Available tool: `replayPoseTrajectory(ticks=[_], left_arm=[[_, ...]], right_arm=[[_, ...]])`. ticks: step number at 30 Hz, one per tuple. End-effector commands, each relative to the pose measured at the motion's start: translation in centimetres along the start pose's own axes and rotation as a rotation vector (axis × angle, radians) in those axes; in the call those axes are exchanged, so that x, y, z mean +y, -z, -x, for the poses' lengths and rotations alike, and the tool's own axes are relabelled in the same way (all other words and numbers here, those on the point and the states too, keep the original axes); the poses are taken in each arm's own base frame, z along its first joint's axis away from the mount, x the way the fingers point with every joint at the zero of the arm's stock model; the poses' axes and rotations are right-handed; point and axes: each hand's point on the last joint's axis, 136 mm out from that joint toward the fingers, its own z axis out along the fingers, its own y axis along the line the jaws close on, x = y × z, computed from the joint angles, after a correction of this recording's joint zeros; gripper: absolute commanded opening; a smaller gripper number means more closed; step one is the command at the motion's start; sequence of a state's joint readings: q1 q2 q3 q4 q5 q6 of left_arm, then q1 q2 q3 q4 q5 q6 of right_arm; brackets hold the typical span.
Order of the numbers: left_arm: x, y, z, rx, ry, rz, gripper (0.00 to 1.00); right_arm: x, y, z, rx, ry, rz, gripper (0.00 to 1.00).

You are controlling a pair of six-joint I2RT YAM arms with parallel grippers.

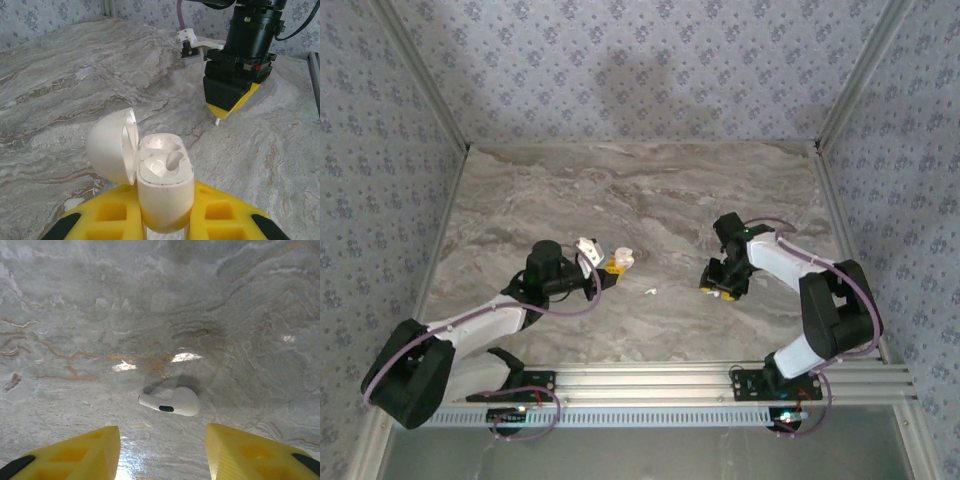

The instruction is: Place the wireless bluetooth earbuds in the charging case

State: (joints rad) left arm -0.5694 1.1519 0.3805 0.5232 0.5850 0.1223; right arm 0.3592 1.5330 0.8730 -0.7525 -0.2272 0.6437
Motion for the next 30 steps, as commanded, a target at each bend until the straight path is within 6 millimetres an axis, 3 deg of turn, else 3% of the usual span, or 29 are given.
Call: replayPoseTrajectory(ticks=[1,9,24,30], left_arm=[[0.3,0.2,1.8,-0.036,-0.04,0.012,0.17],[0.3,0.3,1.9,-0.036,-0.044,0.017,0.17],[0.4,0.6,2.0,-0.036,-0.051,0.035,0.17],[0.5,0.6,2.1,-0.039,-0.053,0.035,0.16]], right_arm=[[-0.3,-0.5,-0.3,0.016,-0.006,-0.022,0.49],[0.7,-0.8,0.4,0.019,0.012,0.002,0.43],[2.8,0.6,2.9,-0.066,0.075,0.049,0.48],[1.7,1.6,1.3,-0.04,0.06,0.004,0.48]])
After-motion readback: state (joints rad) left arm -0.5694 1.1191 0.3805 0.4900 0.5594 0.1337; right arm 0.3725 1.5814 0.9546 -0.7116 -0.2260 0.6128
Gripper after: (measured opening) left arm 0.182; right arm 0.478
